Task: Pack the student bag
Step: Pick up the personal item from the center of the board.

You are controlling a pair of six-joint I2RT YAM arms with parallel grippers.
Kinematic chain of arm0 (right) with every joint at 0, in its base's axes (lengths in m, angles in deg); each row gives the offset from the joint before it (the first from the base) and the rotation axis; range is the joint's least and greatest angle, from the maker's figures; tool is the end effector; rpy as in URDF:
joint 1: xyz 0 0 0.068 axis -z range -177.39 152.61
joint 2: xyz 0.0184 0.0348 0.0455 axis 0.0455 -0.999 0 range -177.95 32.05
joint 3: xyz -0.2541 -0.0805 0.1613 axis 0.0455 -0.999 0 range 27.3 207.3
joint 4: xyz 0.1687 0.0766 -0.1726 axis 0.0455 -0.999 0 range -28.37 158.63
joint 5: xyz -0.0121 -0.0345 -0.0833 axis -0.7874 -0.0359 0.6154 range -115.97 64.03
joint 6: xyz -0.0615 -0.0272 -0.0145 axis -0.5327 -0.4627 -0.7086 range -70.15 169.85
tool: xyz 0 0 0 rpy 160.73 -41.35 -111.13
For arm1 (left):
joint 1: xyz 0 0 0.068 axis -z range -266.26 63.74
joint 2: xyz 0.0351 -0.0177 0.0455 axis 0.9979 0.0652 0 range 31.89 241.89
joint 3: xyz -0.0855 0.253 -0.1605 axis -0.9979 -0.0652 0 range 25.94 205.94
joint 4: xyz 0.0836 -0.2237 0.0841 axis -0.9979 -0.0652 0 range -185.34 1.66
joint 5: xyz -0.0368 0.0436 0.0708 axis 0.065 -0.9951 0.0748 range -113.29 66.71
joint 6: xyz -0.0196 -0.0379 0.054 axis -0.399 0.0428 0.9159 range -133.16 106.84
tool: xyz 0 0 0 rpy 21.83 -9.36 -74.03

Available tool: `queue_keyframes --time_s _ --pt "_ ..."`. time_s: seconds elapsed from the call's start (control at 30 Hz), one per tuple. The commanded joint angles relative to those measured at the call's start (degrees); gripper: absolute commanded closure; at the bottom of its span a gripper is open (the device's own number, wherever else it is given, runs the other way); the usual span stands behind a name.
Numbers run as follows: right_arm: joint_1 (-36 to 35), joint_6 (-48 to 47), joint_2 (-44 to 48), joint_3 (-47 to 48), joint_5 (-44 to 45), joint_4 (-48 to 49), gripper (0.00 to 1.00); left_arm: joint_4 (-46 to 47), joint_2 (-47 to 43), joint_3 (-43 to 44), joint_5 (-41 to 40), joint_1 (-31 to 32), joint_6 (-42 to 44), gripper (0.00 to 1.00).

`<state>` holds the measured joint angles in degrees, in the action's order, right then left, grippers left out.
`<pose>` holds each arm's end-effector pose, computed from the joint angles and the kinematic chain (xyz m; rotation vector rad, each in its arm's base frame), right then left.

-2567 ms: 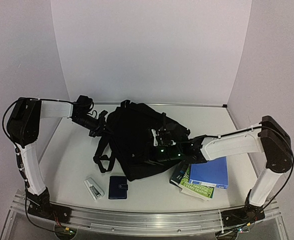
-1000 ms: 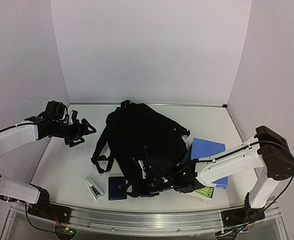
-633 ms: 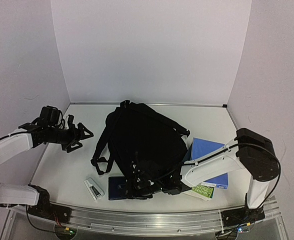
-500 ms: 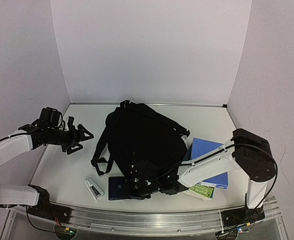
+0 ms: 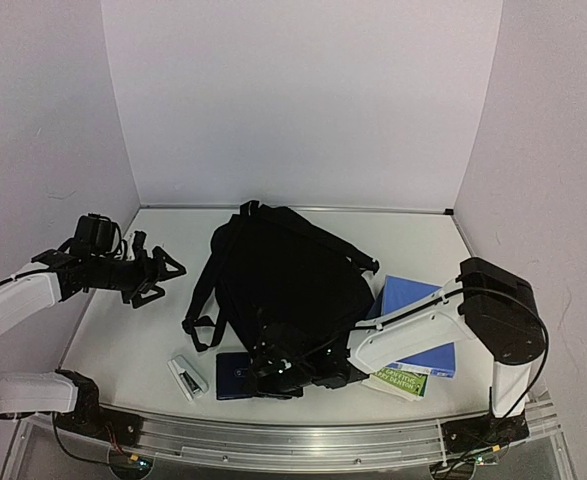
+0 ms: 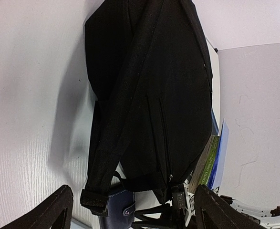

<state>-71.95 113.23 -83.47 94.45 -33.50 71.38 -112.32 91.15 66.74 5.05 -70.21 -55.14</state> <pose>0.1110 0.4290 0.1587 -0.3433 2.7456 1.1182 0.1834 -0.0803 0.2738 -0.2826 2.4355 -1.0589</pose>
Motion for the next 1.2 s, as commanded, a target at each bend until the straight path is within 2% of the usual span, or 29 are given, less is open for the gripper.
queue_keyframes --time_s 0.0,0.27,0.33,0.4,0.47,0.6,0.73,1.07,1.17 --pt "-0.1 0.6 -2.5 2.7 0.4 -2.7 0.65 0.2 -1.3 0.6 0.2 -0.1 0.8 0.12" --pt "0.0 -1.6 -4.9 5.4 -0.3 -2.7 0.67 -0.2 -1.3 1.2 0.4 -0.1 1.1 0.12" --pt "0.1 -2.1 -5.4 5.9 -0.3 -2.7 0.76 0.1 -1.5 1.1 0.6 -0.1 0.8 0.12" --pt "0.2 -2.3 -5.8 6.3 -0.5 -2.7 0.94 0.2 -1.8 1.1 0.6 -0.1 0.4 0.12" --pt "0.2 -3.0 -5.5 6.3 -0.6 -2.7 1.0 0.2 -2.1 1.1 0.7 -0.1 0.6 0.12" --pt "0.2 -4.7 -0.4 3.4 0.1 -0.7 1.0 1.4 -3.4 0.6 2.8 -0.1 1.4 0.12" --pt "0.1 -6.0 6.0 -2.5 -6.2 11.0 1.0 2.5 -5.0 0.6 4.8 -0.1 1.9 0.12" --pt "-1.3 -15.4 18.9 -4.3 -11.1 11.9 1.0 6.1 -6.4 4.8 13.9 -0.1 3.6 0.12" --pt "-1.2 -16.7 23.3 -4.1 -9.2 11.9 1.0 8.6 -7.4 5.4 16.8 -0.1 4.1 0.11"
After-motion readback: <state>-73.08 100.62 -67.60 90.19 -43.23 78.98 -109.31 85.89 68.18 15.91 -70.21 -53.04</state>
